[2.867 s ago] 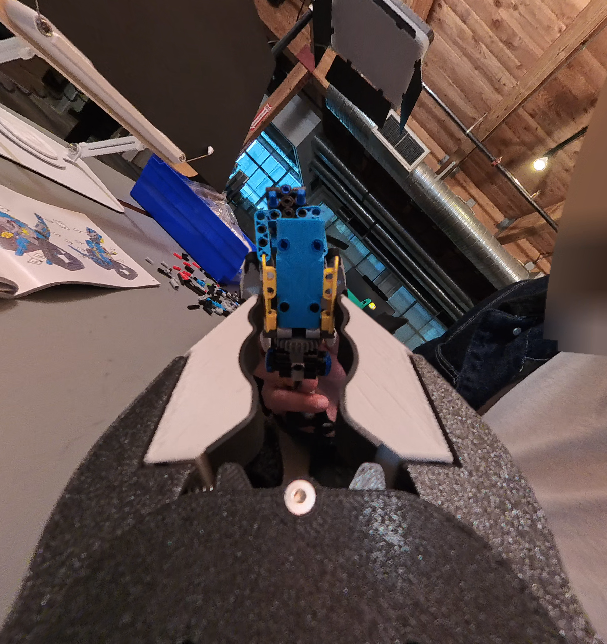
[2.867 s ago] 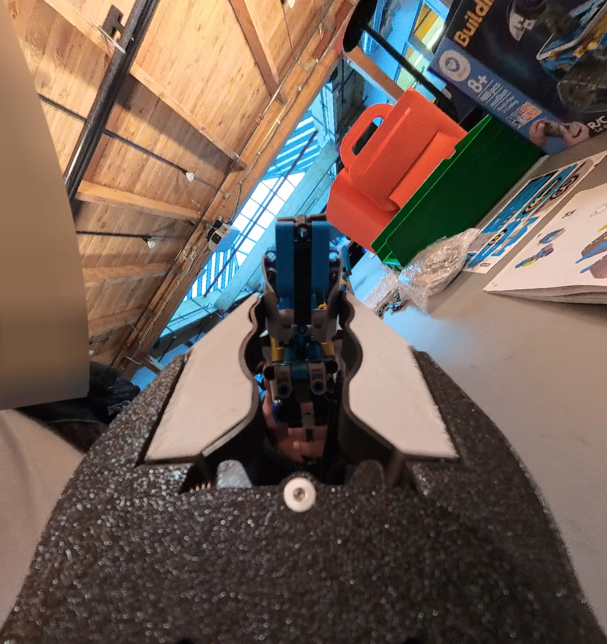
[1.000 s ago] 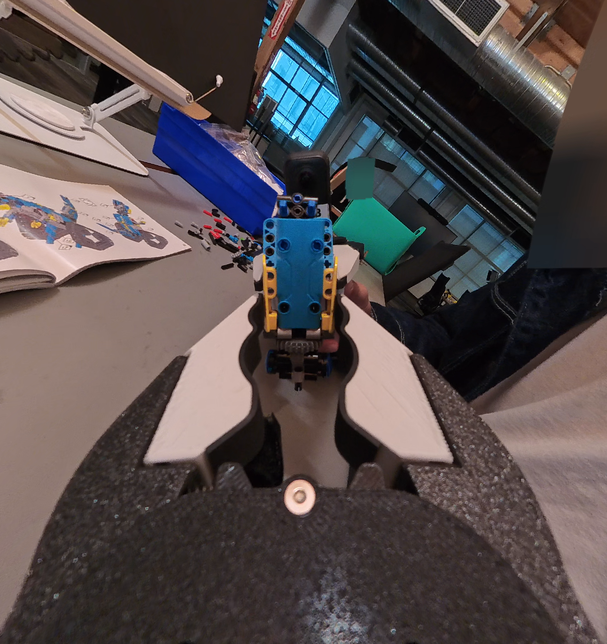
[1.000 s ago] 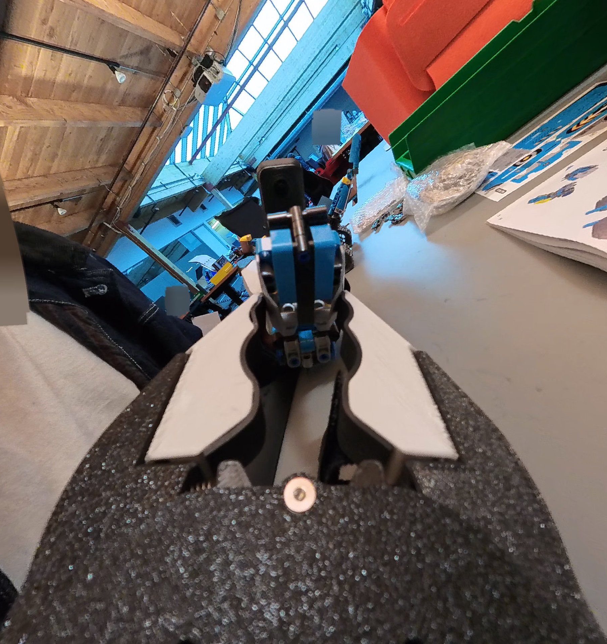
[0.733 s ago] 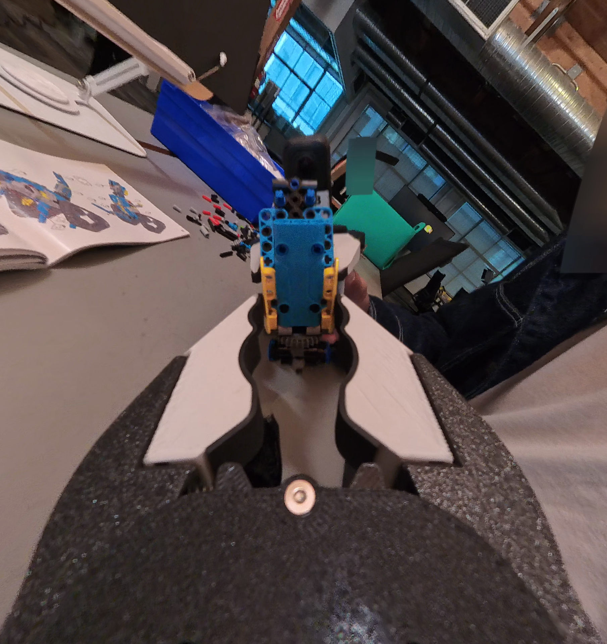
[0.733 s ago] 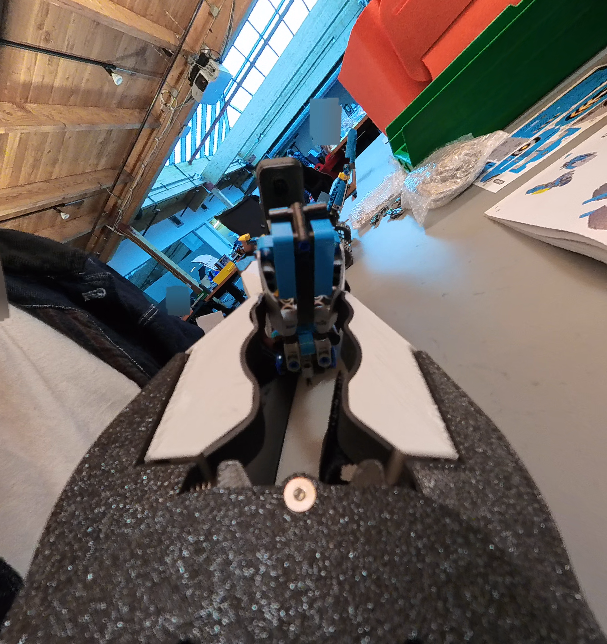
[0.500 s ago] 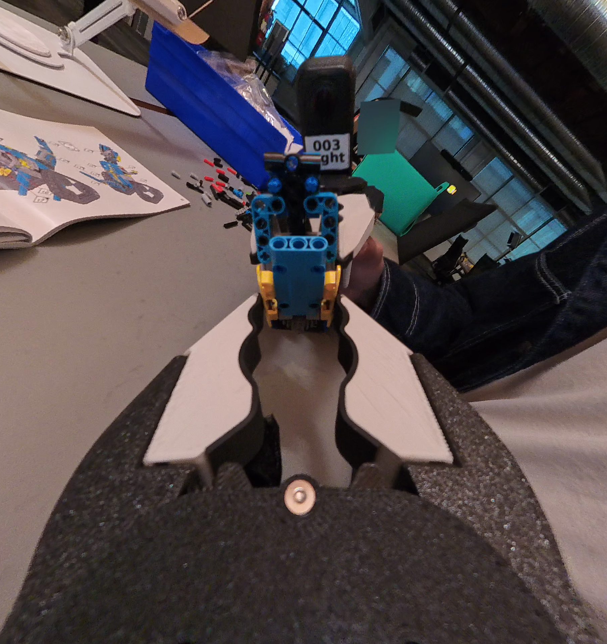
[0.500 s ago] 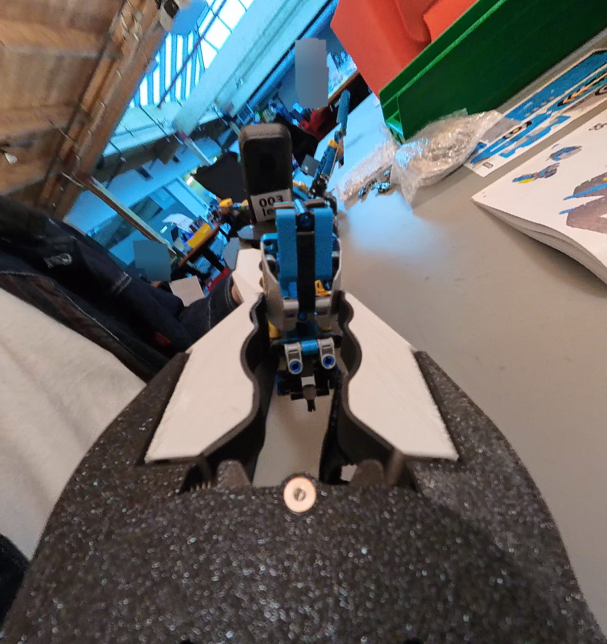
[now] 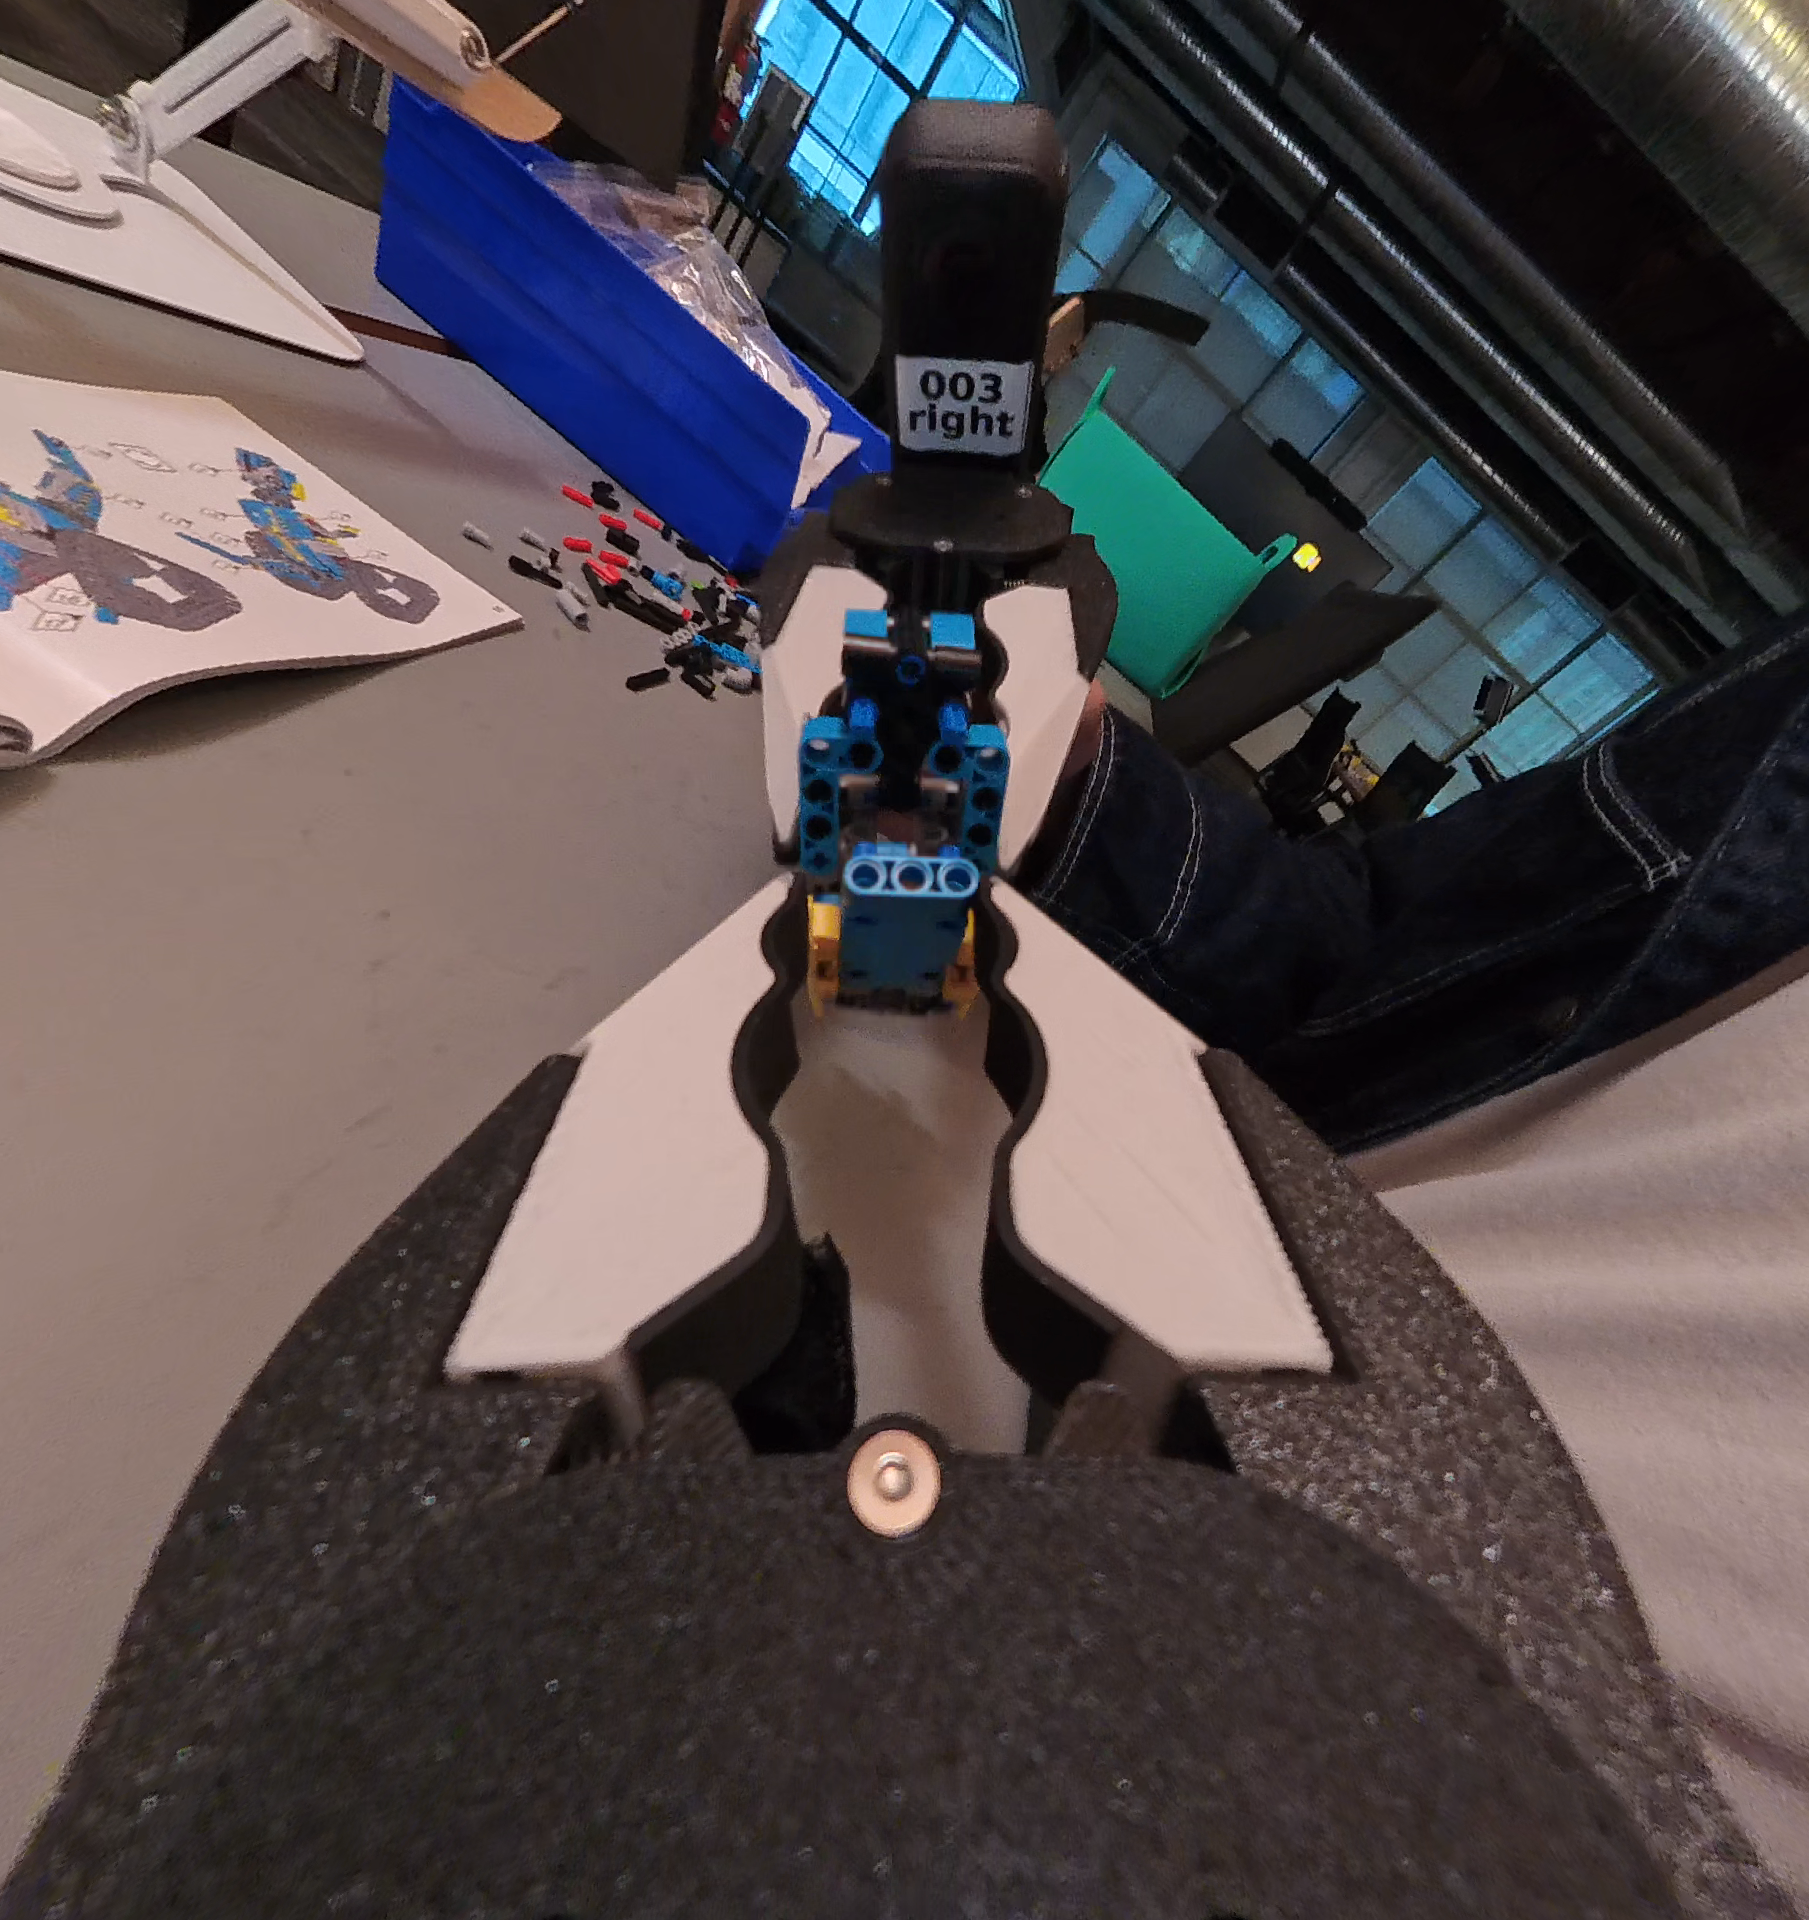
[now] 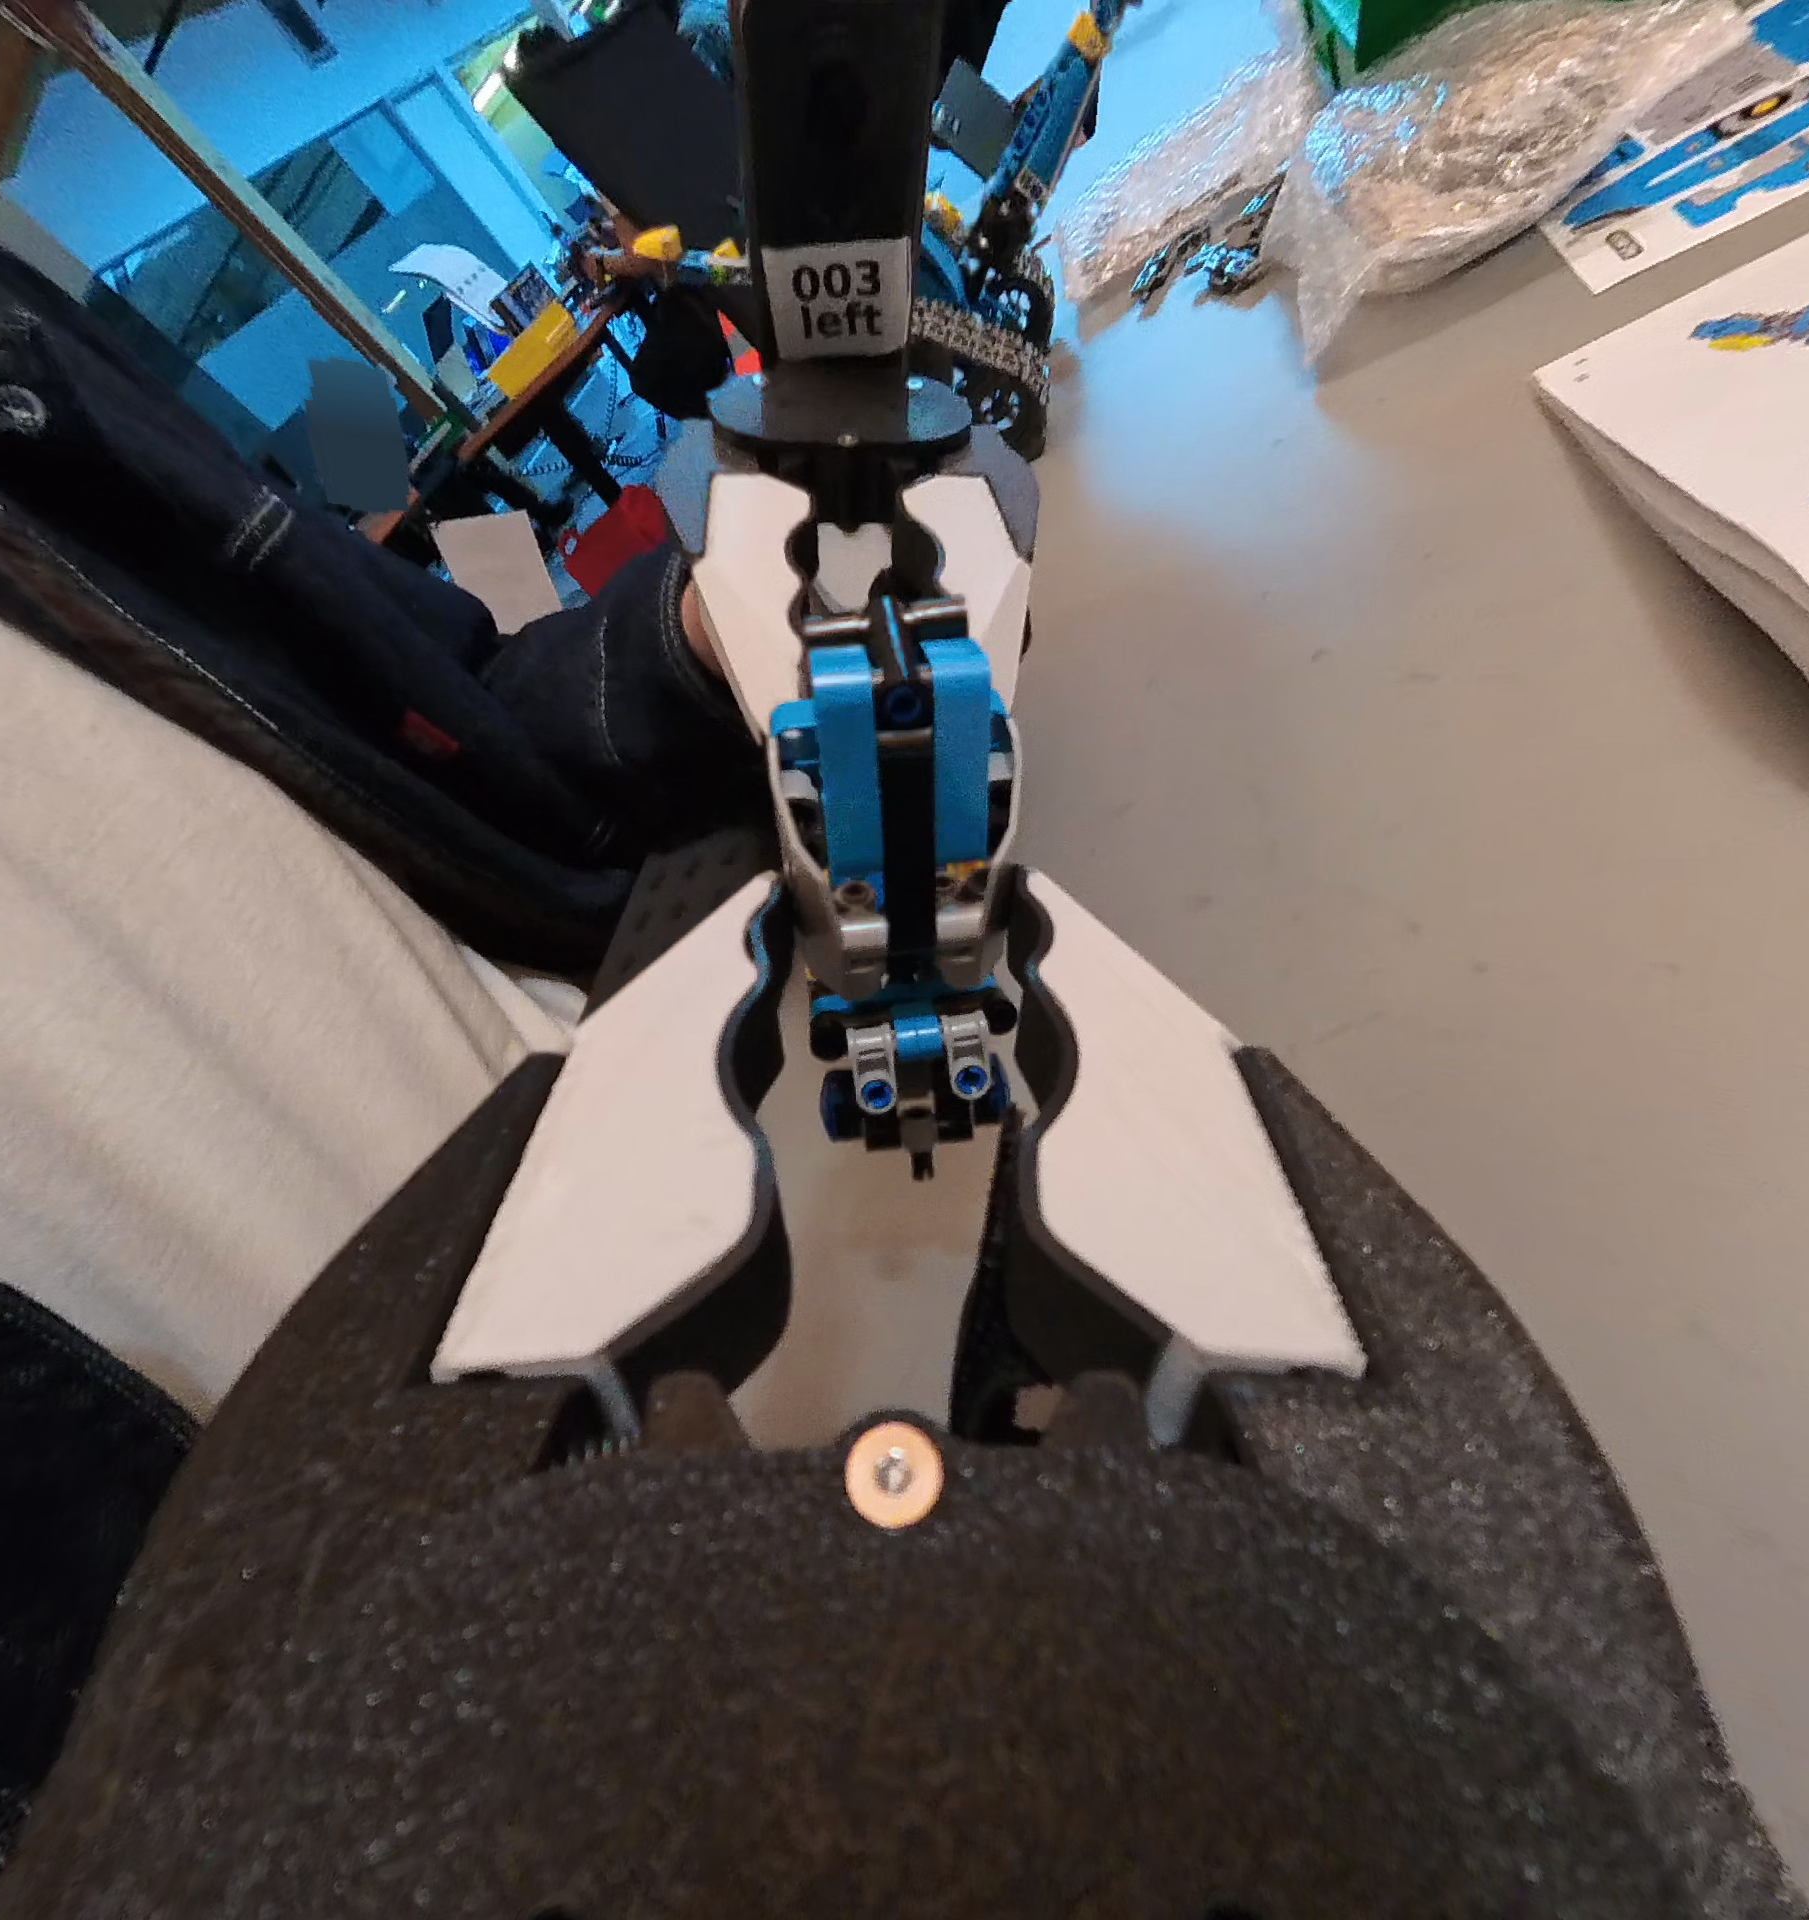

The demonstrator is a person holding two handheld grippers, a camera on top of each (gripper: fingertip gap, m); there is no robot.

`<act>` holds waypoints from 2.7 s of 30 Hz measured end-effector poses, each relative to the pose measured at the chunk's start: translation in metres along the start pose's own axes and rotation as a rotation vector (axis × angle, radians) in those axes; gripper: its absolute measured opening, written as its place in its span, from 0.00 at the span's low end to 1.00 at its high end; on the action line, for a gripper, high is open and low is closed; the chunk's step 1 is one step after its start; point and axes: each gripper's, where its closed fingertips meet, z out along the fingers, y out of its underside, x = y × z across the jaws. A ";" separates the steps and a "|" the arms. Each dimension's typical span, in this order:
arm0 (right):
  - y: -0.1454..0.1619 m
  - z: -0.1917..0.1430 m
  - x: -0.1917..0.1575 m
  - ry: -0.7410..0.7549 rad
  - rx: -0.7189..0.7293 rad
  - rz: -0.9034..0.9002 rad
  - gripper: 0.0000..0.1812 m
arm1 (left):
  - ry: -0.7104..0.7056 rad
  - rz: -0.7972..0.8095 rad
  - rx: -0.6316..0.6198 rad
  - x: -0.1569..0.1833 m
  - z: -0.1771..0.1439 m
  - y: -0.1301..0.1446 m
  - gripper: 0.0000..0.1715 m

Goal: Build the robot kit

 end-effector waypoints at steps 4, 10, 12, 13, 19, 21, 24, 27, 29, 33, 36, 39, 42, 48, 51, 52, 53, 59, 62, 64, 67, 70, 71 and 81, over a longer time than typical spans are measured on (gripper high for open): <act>-0.026 -0.017 0.013 0.067 0.184 -0.003 0.28 | -0.071 -0.036 0.090 -0.016 -0.013 -0.015 0.13; -0.038 -0.027 0.038 0.439 0.220 -0.173 0.39 | -0.214 -0.159 0.220 -0.052 -0.035 -0.028 0.13; -0.035 -0.009 0.042 0.600 0.154 -0.263 0.38 | -0.207 -0.188 0.235 -0.054 -0.037 -0.029 0.13; -0.031 0.001 0.045 0.654 0.114 -0.292 0.40 | -0.207 -0.188 0.229 -0.054 -0.036 -0.028 0.13; -0.035 0.023 0.047 0.745 0.065 -0.383 0.42 | -0.218 -0.094 0.126 -0.044 -0.020 -0.016 0.13; -0.033 0.023 0.050 0.787 0.020 -0.430 0.39 | -0.217 -0.088 0.113 -0.042 -0.017 -0.014 0.13; -0.031 0.023 0.046 0.807 -0.006 -0.515 0.34 | -0.180 -0.107 0.110 -0.038 -0.015 -0.013 0.13; -0.030 0.026 0.045 0.822 -0.036 -0.553 0.29 | -0.201 -0.081 0.089 -0.039 -0.012 -0.010 0.13; -0.029 0.026 0.046 0.818 -0.037 -0.540 0.29 | -0.200 -0.090 0.089 -0.040 -0.013 -0.010 0.13; -0.031 0.025 0.045 0.771 0.009 -0.484 0.31 | -0.185 -0.096 0.101 -0.038 -0.013 -0.012 0.13; -0.033 0.023 0.043 0.738 0.050 -0.461 0.33 | -0.198 -0.112 0.134 -0.042 -0.019 -0.016 0.13; -0.035 0.013 0.044 0.684 0.130 -0.355 0.36 | -0.219 -0.127 0.198 -0.047 -0.029 -0.025 0.13; -0.037 0.001 0.046 0.609 0.221 -0.236 0.34 | -0.233 -0.126 0.253 -0.049 -0.037 -0.033 0.13; -0.029 0.016 0.042 0.264 0.319 0.112 0.35 | -0.149 -0.160 0.388 -0.041 -0.051 -0.052 0.13; -0.038 0.017 0.031 0.116 0.395 0.195 0.30 | -0.089 -0.213 0.434 -0.038 -0.055 -0.056 0.13; -0.041 0.017 0.027 0.079 0.411 0.209 0.29 | -0.079 -0.228 0.442 -0.039 -0.056 -0.057 0.13; -0.042 0.018 0.025 0.055 0.419 0.220 0.29 | -0.071 -0.239 0.446 -0.039 -0.056 -0.057 0.13; -0.039 0.024 0.024 0.053 0.395 0.216 0.27 | -0.055 -0.248 0.451 -0.038 -0.056 -0.057 0.13; -0.040 0.022 0.024 0.050 0.407 0.215 0.22 | -0.053 -0.252 0.456 -0.038 -0.057 -0.058 0.13; -0.040 0.022 0.026 0.065 0.403 0.211 0.27 | -0.052 -0.251 0.455 -0.038 -0.056 -0.058 0.13; -0.036 0.026 0.029 0.078 0.379 0.215 0.32 | -0.053 -0.246 0.453 -0.037 -0.056 -0.058 0.13; -0.033 0.031 0.027 0.077 0.362 0.208 0.34 | -0.052 -0.247 0.456 -0.037 -0.056 -0.058 0.13; -0.034 0.032 0.026 0.070 0.360 0.206 0.35 | -0.055 -0.247 0.455 -0.037 -0.056 -0.058 0.13; -0.026 0.047 0.018 0.015 0.305 0.236 0.41 | -0.082 -0.256 0.461 -0.042 -0.059 -0.057 0.13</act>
